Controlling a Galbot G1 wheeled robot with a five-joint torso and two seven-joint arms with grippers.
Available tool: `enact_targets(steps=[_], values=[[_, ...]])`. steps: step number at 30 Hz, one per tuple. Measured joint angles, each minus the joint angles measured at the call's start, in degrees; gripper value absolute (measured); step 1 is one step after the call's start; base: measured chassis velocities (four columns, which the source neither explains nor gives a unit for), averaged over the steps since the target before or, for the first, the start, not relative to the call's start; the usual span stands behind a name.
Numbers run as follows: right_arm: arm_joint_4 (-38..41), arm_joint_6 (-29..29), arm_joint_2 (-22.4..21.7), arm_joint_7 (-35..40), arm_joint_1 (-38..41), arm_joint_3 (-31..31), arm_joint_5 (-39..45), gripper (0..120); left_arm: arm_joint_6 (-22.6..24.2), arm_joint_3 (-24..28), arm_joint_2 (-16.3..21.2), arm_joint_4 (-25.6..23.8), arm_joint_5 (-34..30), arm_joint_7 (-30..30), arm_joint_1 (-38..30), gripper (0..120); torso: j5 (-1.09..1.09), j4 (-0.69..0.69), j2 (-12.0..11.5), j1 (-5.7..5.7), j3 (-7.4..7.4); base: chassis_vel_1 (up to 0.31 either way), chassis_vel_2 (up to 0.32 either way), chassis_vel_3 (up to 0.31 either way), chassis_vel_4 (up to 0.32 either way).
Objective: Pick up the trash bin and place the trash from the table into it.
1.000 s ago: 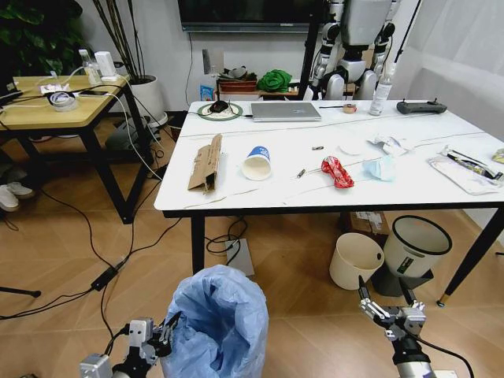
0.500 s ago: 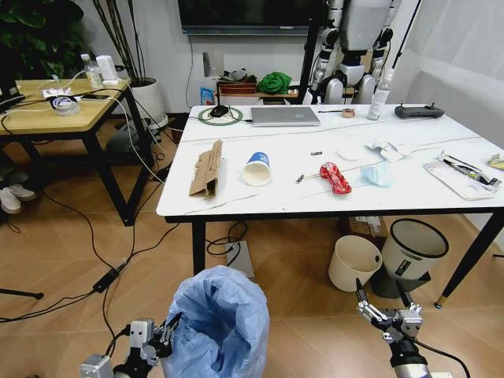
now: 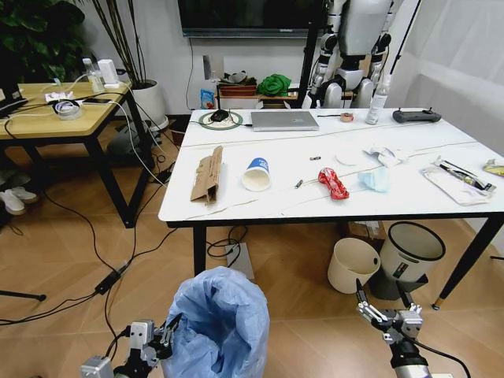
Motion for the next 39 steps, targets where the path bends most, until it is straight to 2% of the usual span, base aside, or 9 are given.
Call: enact_targets(steps=[16, 26, 28, 32, 35, 36, 37, 39], values=[[0.0, 0.2, 0.0, 0.0, -0.2, 0.0, -0.1, 100, -2.4, 1.6, -0.2, 0.9, 0.0, -0.7, 0.1, 0, 0.00, 0.00, 4.1, 1.78, 2.27, 0.000, 0.000, 0.000, 0.000], [2.1, 0.9, -1.5, 0.6, -0.5, -1.7, 2.6, 100, -2.8, 0.4, 0.1, 1.0, -0.3, -0.7, 0.4, 0, 0.00, -0.01, 4.5, 1.99, 2.50, 0.000, 0.000, 0.000, 0.000], [6.6, 1.5, -3.9, 0.1, -0.6, -3.8, 5.8, 100, -2.5, -0.7, 0.1, 1.2, -0.1, -0.7, 0.5, 0, 0.00, 0.00, 4.4, 1.98, 2.47, 0.000, 0.000, 0.000, 0.000], [14.0, -3.4, -8.7, 1.7, -0.5, -8.1, 8.5, 100, -1.6, -2.1, -0.3, 0.7, -0.1, -1.1, 1.4, 0, -0.02, -0.01, 4.3, 1.93, 2.41, 0.000, 0.000, 0.000, 0.000], [20.5, -10.9, -14.8, 10.8, 1.4, -14.8, 12.7, 100, -0.4, -3.4, -0.4, -0.3, -0.4, -1.9, 1.7, 0, 0.00, 0.03, 4.2, 1.88, 2.35, 0.000, 0.000, 0.000, 0.000], [20.5, -10.9, -14.8, 10.8, 1.4, -14.8, 12.7, 100, -0.4, -3.4, -0.4, -0.3, -0.4, -1.9, 1.7, 0, 0.00, 0.03, 4.2, 1.88, 2.35, 0.000, 0.000, 0.000, 0.000], [22.3, -13.2, -16.6, 14.2, 1.9, -16.4, 14.4, 100, 0.2, -3.6, 0.2, -0.5, -0.9, -2.2, 1.3, 0, 0.00, 0.03, 4.2, 1.87, 2.33, 0.000, 0.000, 0.000, 0.000], [26.0, -18.4, -20.1, 22.1, 4.2, -19.4, 18.5, 100, 1.1, -4.1, 1.3, -1.0, -2.2, -2.8, 0.9, 0, -0.02, -0.06, 4.1, 1.84, 2.30, 0.000, 0.000, 0.000, 0.000]])
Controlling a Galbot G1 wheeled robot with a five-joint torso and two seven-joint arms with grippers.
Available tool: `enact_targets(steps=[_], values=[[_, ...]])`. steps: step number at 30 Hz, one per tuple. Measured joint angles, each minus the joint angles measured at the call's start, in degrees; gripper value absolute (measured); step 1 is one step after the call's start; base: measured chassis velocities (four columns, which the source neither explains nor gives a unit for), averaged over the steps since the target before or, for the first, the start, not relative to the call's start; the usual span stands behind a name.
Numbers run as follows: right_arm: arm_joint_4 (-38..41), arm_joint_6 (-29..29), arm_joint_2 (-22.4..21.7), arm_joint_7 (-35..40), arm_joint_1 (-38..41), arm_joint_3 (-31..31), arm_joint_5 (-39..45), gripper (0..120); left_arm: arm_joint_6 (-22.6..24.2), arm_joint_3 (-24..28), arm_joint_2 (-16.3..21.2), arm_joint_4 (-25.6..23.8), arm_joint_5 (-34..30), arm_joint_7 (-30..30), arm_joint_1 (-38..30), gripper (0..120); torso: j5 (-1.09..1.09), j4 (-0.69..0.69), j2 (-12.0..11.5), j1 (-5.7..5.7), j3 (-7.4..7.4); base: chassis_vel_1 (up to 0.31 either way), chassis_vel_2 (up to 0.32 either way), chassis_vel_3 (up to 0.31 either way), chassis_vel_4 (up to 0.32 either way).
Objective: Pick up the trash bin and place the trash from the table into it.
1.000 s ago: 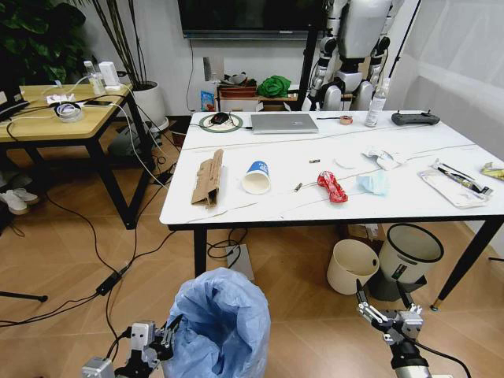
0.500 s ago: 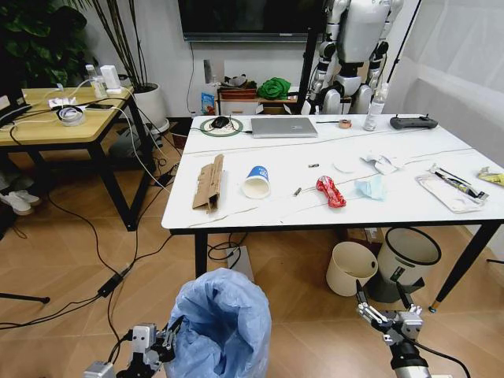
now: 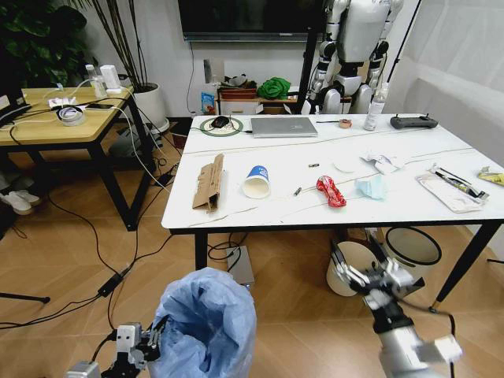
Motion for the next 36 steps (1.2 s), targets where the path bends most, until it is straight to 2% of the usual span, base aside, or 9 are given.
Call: enact_targets(steps=[2, 3, 7, 15, 16, 20, 25, 34, 36], values=[[1.7, -4.4, -2.4, 4.8, 3.5, -2.6, 3.0, 100, -0.1, -0.8, -0.3, -0.8, -0.2, -0.1, 1.3, 0, 0.01, 0.02, 0.0, -0.01, -0.03, 0.000, 0.000, 0.000, 0.000], [1.7, -4.4, -2.4, 4.8, 3.5, -2.6, 3.0, 100, -0.1, -0.8, -0.3, -0.8, -0.2, -0.1, 1.3, 0, 0.01, 0.02, 0.0, -0.01, -0.03, 0.000, 0.000, 0.000, 0.000], [1.7, -13.6, -5.7, 9.8, 12.5, -7.2, 9.7, 100, -1.2, -2.2, -2.9, -2.7, 1.6, 0.0, 4.8, 0, 0.02, 0.09, -0.1, -0.06, -0.07, 0.000, 0.000, 0.000, 0.000], [-3.0, -23.4, -4.8, 13.3, 26.6, -10.4, 22.3, 100, -1.8, -2.7, -5.8, -3.4, 3.7, -0.4, 5.9, 0, 0.03, 0.06, -0.2, -0.09, -0.12, 0.000, 0.000, 0.000, 0.000], [-3.0, -23.4, -4.8, 13.3, 26.6, -10.4, 22.3, 100, -1.8, -2.7, -5.8, -3.4, 3.7, -0.4, 5.9, 0, 0.03, 0.06, -0.2, -0.09, -0.12, 0.000, 0.000, 0.000, 0.000], [-6.4, -27.7, -4.1, 13.4, 36.1, -14.1, 23.6, 100, -1.5, -3.5, -7.2, -4.6, 3.8, -0.7, 5.9, 0, 0.02, 0.06, -0.3, -0.12, -0.14, 0.000, 0.000, 0.000, 0.000], [-9.8, -29.2, -3.2, 14.1, 42.0, -19.0, 23.2, 100, -1.3, -3.7, -8.5, -4.7, 4.0, -0.8, 6.1, 0, 0.02, 0.05, -0.3, -0.13, -0.17, 0.000, 0.000, 0.000, 0.000], [-19.6, -28.7, 3.2, 15.0, 54.4, -29.7, 20.6, 100, -1.3, -5.3, -12.0, -5.1, 5.7, -0.9, 7.2, 0, 0.01, 0.07, -0.3, -0.15, -0.19, 0.000, 0.000, 0.000, 0.000], [-20.0, -28.9, 3.5, 15.1, 54.9, -30.1, 20.5, 100, -1.3, -5.4, -12.2, -5.1, 5.7, -0.9, 7.3, 0, 0.01, 0.07, -0.3, -0.15, -0.19, 0.000, 0.000, 0.000, 0.000]])
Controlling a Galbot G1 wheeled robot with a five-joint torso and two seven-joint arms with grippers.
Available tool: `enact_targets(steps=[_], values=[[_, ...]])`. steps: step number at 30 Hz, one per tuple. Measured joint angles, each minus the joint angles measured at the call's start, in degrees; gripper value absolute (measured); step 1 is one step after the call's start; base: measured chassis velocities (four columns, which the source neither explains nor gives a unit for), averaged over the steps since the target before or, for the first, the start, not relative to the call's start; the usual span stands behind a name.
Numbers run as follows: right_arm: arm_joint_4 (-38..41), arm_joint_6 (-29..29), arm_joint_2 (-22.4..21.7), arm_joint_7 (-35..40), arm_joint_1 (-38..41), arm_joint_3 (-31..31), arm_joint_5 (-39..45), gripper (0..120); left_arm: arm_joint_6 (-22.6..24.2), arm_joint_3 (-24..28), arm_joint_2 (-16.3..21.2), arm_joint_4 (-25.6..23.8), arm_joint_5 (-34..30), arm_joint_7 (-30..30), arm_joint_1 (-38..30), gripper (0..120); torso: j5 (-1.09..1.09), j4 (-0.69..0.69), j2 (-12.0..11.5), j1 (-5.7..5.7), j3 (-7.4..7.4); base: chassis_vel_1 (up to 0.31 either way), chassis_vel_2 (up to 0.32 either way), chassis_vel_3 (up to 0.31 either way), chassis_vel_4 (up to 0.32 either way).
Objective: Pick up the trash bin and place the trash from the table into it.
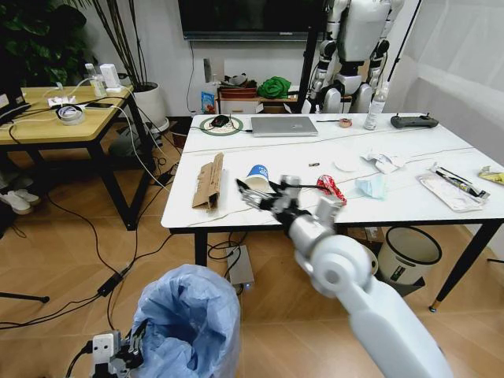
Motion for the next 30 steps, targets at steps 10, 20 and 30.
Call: enact_targets(steps=[10, 20, 30], values=[[-8.2, -4.4, 4.7, 4.1, 7.1, -5.0, 2.3, 100, -0.5, -1.7, -2.8, -0.7, 0.3, 0.2, 0.8, 0, 0.00, -0.01, 0.0, -0.01, -0.02, 0.000, 0.000, 0.000, 0.000], [-11.2, -5.2, 6.9, 4.8, 8.3, -6.3, 3.8, 100, -0.5, -2.6, -3.5, -1.0, 0.2, 0.1, 0.8, 0, 0.01, -0.01, 0.0, -0.02, -0.03, 0.000, 0.000, 0.000, 0.000], [-17.2, -6.4, 10.5, 5.2, 9.1, -6.3, 2.0, 100, -0.5, -2.5, -4.1, -1.2, 0.2, 0.2, 0.6, 0, 0.01, -0.02, -0.1, -0.02, -0.03, 0.000, 0.000, 0.000, 0.000]])
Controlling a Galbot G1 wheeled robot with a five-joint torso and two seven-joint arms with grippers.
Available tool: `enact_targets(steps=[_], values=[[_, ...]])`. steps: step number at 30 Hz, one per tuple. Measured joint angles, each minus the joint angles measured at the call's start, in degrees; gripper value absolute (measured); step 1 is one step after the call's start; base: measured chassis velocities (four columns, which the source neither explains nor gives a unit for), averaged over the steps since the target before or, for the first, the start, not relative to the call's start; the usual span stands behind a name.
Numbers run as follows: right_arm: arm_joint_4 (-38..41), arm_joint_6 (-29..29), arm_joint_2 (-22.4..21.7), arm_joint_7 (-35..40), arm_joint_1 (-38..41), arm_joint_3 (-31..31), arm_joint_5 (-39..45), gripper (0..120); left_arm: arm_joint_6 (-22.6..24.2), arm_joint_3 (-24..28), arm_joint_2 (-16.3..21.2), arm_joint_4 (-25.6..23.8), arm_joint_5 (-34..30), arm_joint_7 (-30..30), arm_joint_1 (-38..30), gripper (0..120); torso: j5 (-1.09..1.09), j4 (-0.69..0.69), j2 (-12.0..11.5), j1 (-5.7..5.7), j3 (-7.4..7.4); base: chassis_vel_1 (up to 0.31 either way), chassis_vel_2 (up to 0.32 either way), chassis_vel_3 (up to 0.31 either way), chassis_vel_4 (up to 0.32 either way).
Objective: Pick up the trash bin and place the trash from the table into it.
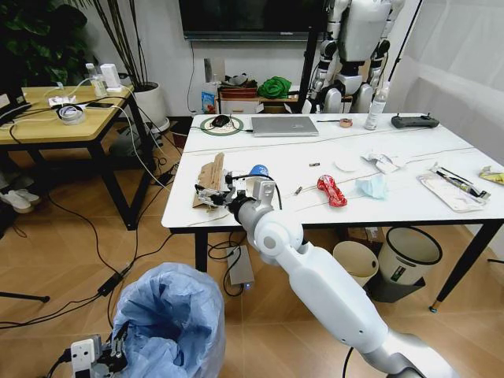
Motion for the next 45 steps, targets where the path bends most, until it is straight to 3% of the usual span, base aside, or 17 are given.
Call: enact_targets(steps=[13, 16, 17, 20, 30, 36, 40, 45], values=[[-4.2, -2.5, 3.2, 4.3, 1.2, 0.2, 1.1, 100, 0.0, -0.1, 0.1, 0.3, -0.1, 0.0, -0.2, 0, 0.00, 0.01, 0.0, -0.01, -0.01, 0.000, 0.000, 0.000, 0.000], [-4.2, -2.3, 2.9, 4.2, 1.2, 0.3, 1.3, 91, 0.0, 0.0, 0.1, 0.5, -0.1, 0.1, -0.3, 0, 0.01, 0.01, 0.0, 0.00, -0.01, 0.000, 0.000, 0.000, 0.000], [-3.9, -2.2, 2.4, 3.9, 1.0, 0.3, 1.3, 80, 0.0, 0.0, 0.2, 0.6, -0.1, 0.1, -0.5, 0, 0.01, 0.00, 0.0, -0.01, -0.01, 0.000, 0.000, 0.000, 0.000], [-3.3, -2.2, 2.0, 3.7, 0.8, 0.2, 1.6, 67, 0.0, 0.1, 0.3, 0.8, -0.1, 0.1, -0.6, 0, 0.01, 0.00, 0.0, -0.01, -0.01, 0.000, 0.000, 0.000, 0.000], [-2.6, -2.1, 1.7, 3.9, 0.5, -0.5, 2.0, 35, 0.1, -0.3, 1.0, 0.9, -0.8, 0.1, -0.7, 0, 0.01, 0.00, 0.0, -0.01, -0.01, 0.000, 0.000, 0.000, 0.000], [-2.6, -2.1, 1.7, 3.8, 0.4, -0.7, 2.2, 8, 0.2, -0.5, 1.7, 1.1, -1.3, 0.0, -1.0, 0, 0.00, 0.01, 0.0, -0.01, -0.01, 0.000, 0.000, 0.000, 0.000], [-2.4, -2.1, 1.5, 3.7, 0.4, -0.7, 2.4, 0, 0.2, -0.3, 2.1, 1.2, -1.5, 0.0, -1.2, 0, 0.01, 0.00, 0.0, -0.01, -0.01, 0.000, 0.000, 0.000, 0.000], [-0.4, -1.3, 0.5, 3.0, 0.2, -0.4, 2.9, 0, 0.3, 0.4, 2.6, 1.2, -1.6, 0.0, -1.1, 0, 0.00, 0.02, 0.0, -0.01, -0.01, 0.000, 0.000, 0.000, 0.000]])
